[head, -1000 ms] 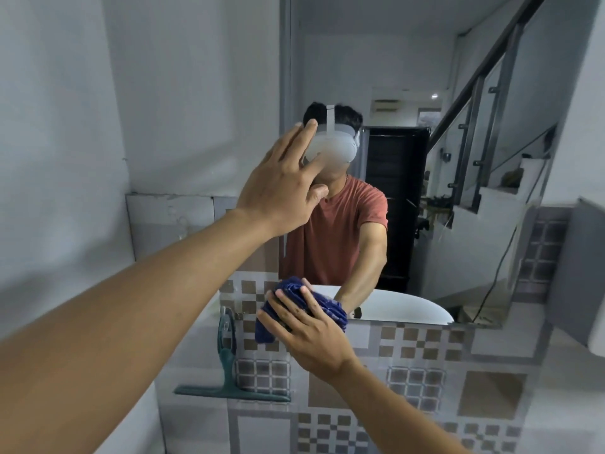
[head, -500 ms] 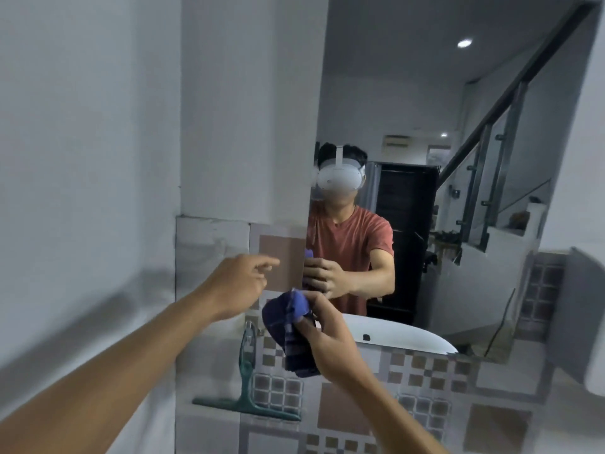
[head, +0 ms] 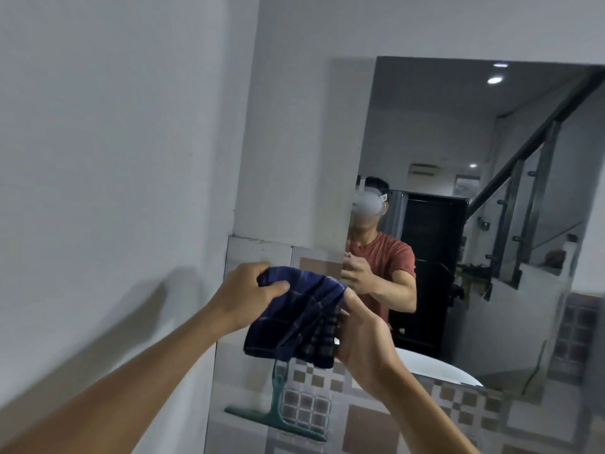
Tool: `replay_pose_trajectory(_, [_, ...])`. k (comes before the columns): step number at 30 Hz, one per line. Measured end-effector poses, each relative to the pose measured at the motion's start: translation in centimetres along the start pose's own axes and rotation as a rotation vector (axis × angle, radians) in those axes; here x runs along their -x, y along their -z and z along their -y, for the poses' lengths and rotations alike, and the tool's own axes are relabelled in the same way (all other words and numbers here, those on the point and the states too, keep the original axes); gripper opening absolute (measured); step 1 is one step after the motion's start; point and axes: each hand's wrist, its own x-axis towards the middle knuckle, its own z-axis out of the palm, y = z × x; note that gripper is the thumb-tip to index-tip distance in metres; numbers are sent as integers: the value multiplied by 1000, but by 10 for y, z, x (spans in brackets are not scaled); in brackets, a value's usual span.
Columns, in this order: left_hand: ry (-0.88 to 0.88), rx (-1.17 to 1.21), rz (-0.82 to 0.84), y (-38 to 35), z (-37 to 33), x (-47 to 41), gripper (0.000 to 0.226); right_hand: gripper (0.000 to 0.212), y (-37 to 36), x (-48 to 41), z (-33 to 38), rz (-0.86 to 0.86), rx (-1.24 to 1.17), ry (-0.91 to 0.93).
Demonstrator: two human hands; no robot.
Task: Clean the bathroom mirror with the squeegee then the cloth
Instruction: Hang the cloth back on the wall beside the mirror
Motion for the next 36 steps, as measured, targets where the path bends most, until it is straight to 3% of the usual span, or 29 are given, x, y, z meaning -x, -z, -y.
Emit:
replay_pose_trajectory(4, [-47, -65, -92, 7, -4, -9, 13, 69, -16, -14, -5, -108, 533, 327])
replay_pose_trajectory(7, [-64, -97, -129, 16, 1, -21, 5, 74, -27, -36, -8, -195, 747, 403])
replay_pose_trajectory(13, [-83, -158, -236, 29, 9, -56, 8, 47, -41, -82, 0, -233, 970, 403])
replay_pose_trajectory(20, [-84, -223, -358, 28, 17, -97, 18, 59, -48, -126, 4, -238, 1246, 404])
replay_pose_trajectory(26, [-10, -322, -341, 21, 38, -105, 24, 64, -52, -138, -9, -176, 1375, 299])
replay_pose_trajectory(31, [52, -362, -320, 17, 40, -106, 24, 54, -53, -140, -5, -142, 1422, 236])
replay_pose_trajectory(33, [59, -489, -306, 19, 37, -104, 23, 44, -55, -138, -1, -154, 1539, 273])
replay_pose_trajectory(36, [-45, -797, -312, 23, 31, -99, 20, 50, -56, -132, 3, -137, 1702, 356])
